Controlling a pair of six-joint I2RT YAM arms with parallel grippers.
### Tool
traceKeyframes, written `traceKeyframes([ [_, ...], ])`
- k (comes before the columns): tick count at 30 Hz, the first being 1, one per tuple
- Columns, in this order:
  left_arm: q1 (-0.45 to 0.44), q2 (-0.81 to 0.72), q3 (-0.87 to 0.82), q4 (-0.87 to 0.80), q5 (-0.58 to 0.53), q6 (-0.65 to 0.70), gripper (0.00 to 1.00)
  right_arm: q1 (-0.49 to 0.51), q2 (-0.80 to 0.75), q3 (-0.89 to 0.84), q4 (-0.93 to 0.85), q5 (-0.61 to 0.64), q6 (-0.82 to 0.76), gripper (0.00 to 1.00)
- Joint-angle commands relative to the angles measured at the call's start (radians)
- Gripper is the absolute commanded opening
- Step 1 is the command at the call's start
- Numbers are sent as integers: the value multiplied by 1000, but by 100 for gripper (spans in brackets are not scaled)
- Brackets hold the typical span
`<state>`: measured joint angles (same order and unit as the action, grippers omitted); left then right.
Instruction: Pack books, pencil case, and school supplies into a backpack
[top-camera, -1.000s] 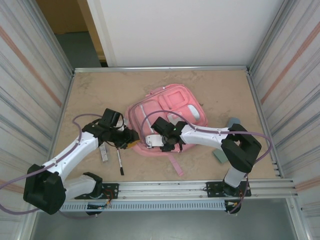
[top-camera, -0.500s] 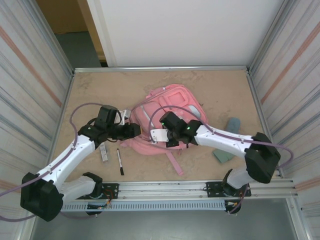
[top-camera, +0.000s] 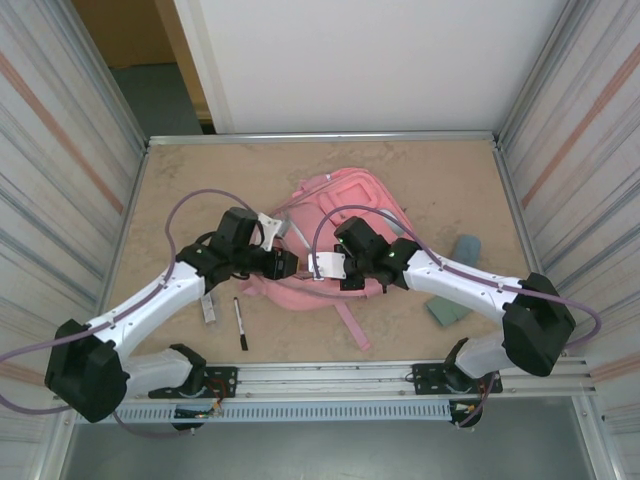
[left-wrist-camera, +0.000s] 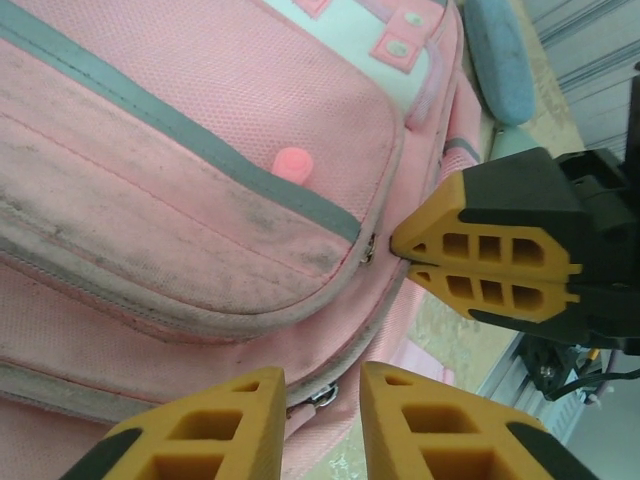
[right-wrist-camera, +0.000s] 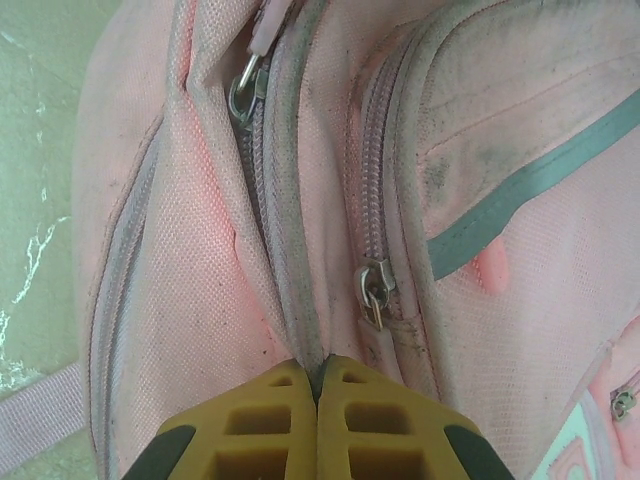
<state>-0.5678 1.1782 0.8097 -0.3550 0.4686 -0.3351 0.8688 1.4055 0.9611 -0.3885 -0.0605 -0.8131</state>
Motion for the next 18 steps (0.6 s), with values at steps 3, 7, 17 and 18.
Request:
traceKeyframes([
  [3, -20, -18, -12, -36, -42, 63, 30, -11, -9, 26, 55, -38, 34, 0],
  [7, -22, -26, -27, -43, -74, 65, 34, -13, -11, 20, 64, -49, 37, 0],
  [17, -26, -18, -58, -43, -26, 50, 31, -16, -7, 34, 44, -53, 44, 0],
  [18, -27, -18, -57, -44, -27, 45, 31, -16, -9, 33, 40, -55, 44, 0],
])
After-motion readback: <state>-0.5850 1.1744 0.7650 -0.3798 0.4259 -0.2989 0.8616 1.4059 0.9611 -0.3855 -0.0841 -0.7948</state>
